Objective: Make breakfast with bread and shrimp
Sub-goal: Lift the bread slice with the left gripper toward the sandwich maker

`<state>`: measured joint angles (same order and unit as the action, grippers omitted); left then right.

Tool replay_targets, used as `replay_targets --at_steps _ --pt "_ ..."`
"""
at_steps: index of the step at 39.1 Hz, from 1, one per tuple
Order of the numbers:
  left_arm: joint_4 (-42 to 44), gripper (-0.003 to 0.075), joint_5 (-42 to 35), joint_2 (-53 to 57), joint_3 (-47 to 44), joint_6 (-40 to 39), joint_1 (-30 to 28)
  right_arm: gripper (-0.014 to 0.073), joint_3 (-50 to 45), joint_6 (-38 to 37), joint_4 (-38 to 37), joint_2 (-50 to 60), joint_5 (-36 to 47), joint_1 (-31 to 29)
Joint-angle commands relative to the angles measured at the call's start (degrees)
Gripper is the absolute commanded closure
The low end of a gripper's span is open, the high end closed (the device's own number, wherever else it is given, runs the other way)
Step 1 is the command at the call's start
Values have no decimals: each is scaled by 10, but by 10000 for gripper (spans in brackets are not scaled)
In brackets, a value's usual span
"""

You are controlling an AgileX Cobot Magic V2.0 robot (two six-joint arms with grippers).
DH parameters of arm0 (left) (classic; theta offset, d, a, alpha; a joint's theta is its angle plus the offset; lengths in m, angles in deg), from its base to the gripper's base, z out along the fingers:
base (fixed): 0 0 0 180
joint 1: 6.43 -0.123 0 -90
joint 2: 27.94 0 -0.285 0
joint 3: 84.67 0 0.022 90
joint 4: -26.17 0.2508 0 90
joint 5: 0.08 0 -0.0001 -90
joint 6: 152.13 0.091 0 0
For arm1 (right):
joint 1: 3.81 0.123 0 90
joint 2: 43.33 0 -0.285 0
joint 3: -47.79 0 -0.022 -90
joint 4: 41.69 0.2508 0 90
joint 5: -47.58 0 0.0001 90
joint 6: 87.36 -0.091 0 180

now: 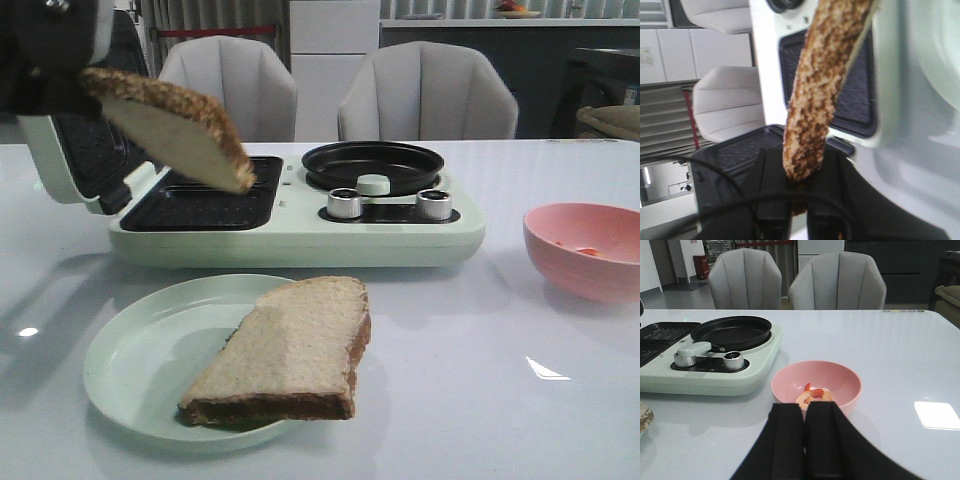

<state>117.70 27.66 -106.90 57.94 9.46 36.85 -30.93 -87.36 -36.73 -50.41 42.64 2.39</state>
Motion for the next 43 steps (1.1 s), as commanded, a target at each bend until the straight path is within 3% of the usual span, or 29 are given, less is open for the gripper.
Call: replay_targets --at_steps 1,11,33,43 --pt "23 606 15 -19 63 -9 -8 459 9 7 -1 12 49 -2" --pt "23 606 16 -121 186 -9 -62 459 9 7 -1 12 49 -2" --pt "23 606 -166 -300 389 -9 -190 459 9 7 -1 12 49 -2" --pt "21 606 -175 -373 462 -55 -225 459 9 7 -1 12 49 -2"
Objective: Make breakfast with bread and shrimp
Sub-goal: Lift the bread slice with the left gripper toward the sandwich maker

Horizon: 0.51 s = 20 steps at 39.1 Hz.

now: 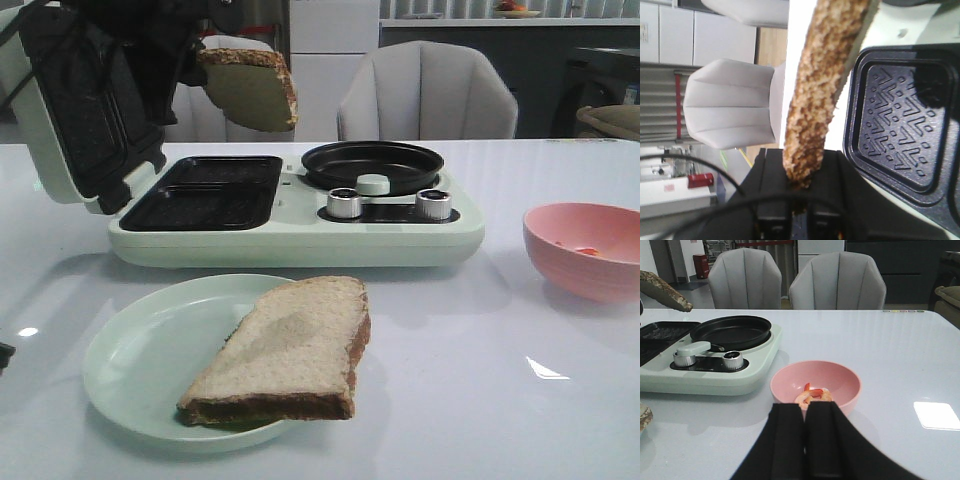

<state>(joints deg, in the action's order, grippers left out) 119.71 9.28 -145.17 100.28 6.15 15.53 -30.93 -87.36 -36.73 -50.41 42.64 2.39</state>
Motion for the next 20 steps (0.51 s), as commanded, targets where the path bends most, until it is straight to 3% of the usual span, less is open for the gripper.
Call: replay_targets --at_steps 1,20 --pt "1 606 4 2 46 -22 -13 459 9 7 -1 12 49 -2" --pt "0 606 36 -63 66 -47 -27 459 9 7 -1 12 49 -2"
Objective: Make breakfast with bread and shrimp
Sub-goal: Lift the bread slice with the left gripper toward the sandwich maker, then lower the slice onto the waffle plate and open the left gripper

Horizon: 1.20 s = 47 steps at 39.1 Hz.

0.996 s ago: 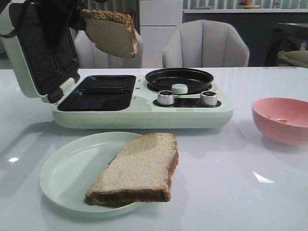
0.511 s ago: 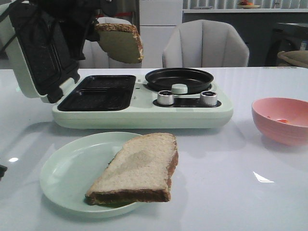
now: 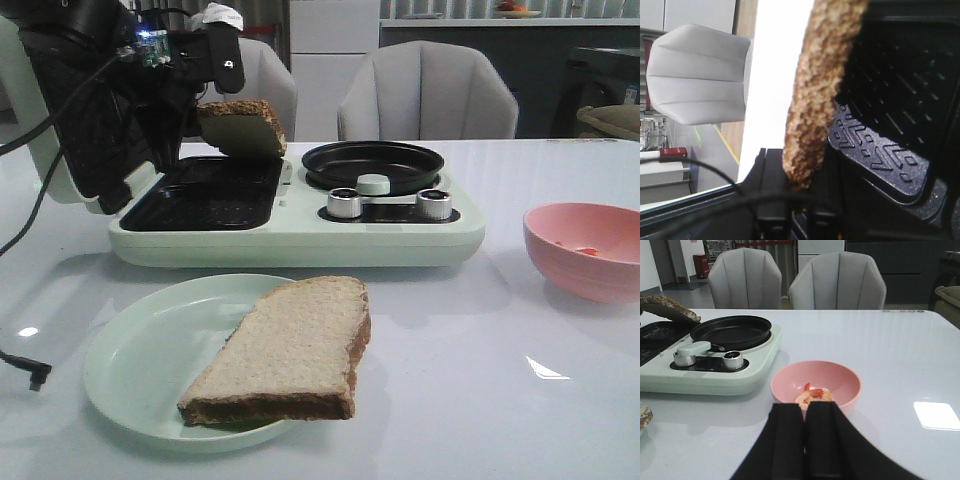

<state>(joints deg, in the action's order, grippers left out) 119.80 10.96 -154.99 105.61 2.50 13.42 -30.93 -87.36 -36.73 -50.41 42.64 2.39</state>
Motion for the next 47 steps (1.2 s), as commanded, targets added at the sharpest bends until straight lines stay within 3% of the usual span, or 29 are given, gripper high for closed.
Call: replay_targets --at_steps 1,18,29,33,43,47 --pt "-1 606 18 37 11 -10 -7 459 9 7 -1 12 49 -2" --pt "-1 605 20 38 -55 -11 -25 459 9 7 -1 11 49 -2" --pt "-2 587 -35 38 -61 -15 -26 459 9 7 -1 11 49 -2" --pt "-2 517 -42 38 -61 -15 -26 459 9 7 -1 11 49 -2" --pt "-9 233 -43 46 -61 -43 -26 459 9 7 -1 11 49 -2" --pt "-15 197 -47 63 -61 -58 -22 459 9 7 -1 11 49 -2"
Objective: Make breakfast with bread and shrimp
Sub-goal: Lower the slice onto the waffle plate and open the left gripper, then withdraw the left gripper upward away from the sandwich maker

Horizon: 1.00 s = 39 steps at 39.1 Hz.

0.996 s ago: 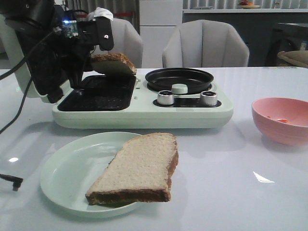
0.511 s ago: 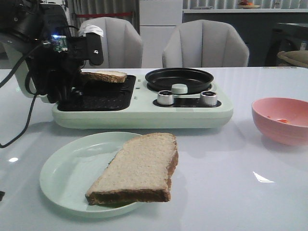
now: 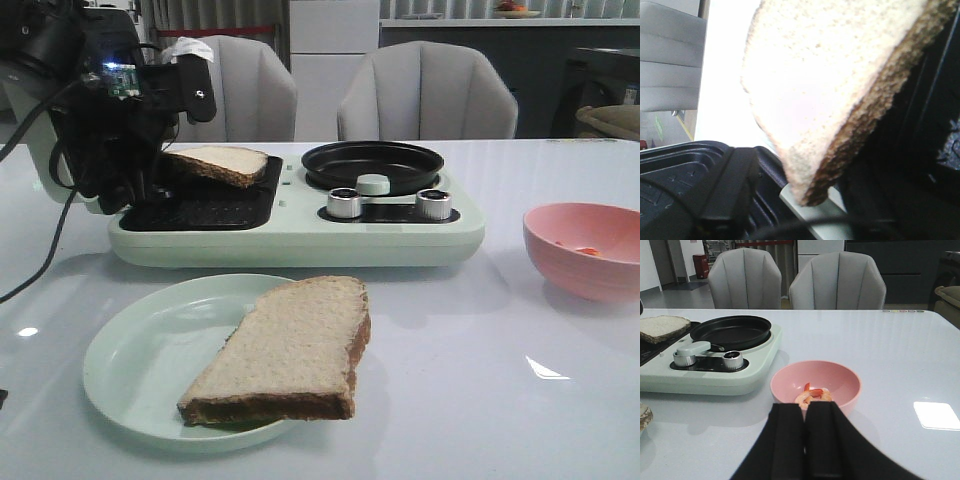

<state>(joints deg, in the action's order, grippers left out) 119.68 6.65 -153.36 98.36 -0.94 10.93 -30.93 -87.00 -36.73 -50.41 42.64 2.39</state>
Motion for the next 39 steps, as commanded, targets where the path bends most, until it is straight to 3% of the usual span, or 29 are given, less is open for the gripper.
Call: replay_targets --at_steps 1,7,28,39 --pt "-17 197 -8 51 10 -34 3 459 9 3 -1 11 49 -2" --pt "-45 197 -25 88 0 -67 9 459 9 3 -1 11 49 -2" --pt "-109 197 -50 230 -148 -67 22 459 9 3 -1 11 49 -2" --pt "-238 197 -39 380 -182 -70 45 459 9 3 -1 11 49 -2"
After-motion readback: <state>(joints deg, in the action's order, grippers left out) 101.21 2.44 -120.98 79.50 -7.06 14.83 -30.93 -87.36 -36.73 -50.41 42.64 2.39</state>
